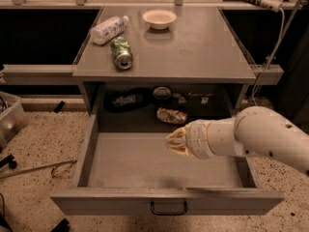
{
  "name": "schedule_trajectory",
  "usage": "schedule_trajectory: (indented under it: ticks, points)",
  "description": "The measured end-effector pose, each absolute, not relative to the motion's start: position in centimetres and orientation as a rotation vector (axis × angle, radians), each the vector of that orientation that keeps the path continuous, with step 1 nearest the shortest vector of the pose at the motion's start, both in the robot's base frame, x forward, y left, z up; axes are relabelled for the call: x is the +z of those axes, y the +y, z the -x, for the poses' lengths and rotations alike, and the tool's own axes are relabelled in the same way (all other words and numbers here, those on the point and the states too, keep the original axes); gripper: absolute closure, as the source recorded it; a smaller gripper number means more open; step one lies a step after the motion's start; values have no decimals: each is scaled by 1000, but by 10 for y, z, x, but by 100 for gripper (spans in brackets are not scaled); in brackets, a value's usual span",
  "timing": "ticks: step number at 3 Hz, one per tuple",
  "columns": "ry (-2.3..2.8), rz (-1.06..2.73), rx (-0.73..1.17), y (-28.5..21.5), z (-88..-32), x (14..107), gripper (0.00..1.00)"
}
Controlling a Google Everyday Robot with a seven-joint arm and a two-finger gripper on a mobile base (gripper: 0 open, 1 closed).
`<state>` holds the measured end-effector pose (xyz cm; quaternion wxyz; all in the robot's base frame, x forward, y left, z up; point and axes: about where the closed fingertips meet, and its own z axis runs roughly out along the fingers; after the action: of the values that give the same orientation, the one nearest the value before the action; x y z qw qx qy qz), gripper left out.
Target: Pick orange can from top drawer and place on counter
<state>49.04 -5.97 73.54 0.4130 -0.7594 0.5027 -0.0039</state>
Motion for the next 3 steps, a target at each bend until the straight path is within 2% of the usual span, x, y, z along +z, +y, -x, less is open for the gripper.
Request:
schedule_trajectory:
  ticks: [3]
  points:
    - [1264, 1910, -10, -60, -490, 735, 12]
